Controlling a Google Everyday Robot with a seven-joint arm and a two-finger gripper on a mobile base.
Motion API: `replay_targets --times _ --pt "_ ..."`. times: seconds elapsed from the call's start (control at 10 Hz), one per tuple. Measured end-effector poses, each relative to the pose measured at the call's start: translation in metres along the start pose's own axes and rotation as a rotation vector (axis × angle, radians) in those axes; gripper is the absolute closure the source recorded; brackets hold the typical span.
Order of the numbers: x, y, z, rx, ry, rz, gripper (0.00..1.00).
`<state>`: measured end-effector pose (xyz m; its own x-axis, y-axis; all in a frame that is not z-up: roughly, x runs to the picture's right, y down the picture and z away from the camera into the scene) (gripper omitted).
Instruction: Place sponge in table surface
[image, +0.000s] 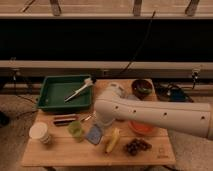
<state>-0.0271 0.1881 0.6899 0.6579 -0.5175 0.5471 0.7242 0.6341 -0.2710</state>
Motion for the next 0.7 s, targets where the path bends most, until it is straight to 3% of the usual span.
replay_targets --times 0.2,0.7 --pt "-0.005 -0.001 -0.003 0.012 -0.007 -0.015 0.96" --pt "-0.013 -0.007 0.018 0.006 -0.022 -0.026 0.48"
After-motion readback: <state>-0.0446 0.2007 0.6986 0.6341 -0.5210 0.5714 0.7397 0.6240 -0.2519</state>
